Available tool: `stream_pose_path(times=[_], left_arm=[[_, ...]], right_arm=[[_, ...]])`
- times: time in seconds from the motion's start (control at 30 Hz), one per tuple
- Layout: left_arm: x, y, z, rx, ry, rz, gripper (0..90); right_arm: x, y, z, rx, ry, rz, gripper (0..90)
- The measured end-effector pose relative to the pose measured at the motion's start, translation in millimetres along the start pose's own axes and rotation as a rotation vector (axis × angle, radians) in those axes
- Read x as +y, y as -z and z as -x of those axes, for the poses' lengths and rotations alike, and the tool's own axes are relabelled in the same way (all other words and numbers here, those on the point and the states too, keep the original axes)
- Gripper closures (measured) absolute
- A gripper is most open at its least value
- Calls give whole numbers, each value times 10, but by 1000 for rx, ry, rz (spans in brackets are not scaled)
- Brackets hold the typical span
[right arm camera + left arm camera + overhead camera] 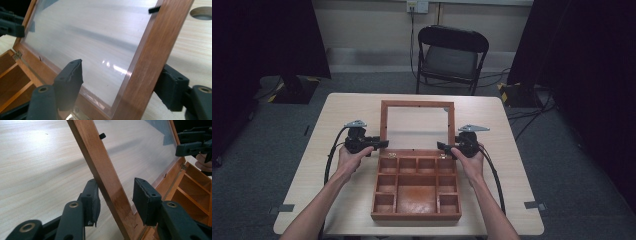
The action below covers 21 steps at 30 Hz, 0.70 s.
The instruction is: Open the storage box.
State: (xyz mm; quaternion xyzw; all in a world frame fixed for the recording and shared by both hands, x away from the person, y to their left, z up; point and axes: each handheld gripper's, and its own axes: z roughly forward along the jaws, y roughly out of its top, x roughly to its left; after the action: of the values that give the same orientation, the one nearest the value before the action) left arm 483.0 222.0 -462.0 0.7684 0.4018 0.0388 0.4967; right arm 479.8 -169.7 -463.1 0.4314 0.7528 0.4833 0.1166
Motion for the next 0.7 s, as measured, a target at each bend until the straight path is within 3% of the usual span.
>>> stream_pose_path(times=[0.23, 0.37, 0.7], left_arm=[[-8, -34, 4, -1, -3, -14, 539], [-14, -59, -3, -11, 15, -9, 534], [-28, -99, -35, -19, 27, -27, 508]], right_arm=[[-14, 20, 17, -9, -2, -21, 248], [-22, 15, 16, -17, -2, -29, 238], [-71, -10, 32, -23, -33, -45, 191]])
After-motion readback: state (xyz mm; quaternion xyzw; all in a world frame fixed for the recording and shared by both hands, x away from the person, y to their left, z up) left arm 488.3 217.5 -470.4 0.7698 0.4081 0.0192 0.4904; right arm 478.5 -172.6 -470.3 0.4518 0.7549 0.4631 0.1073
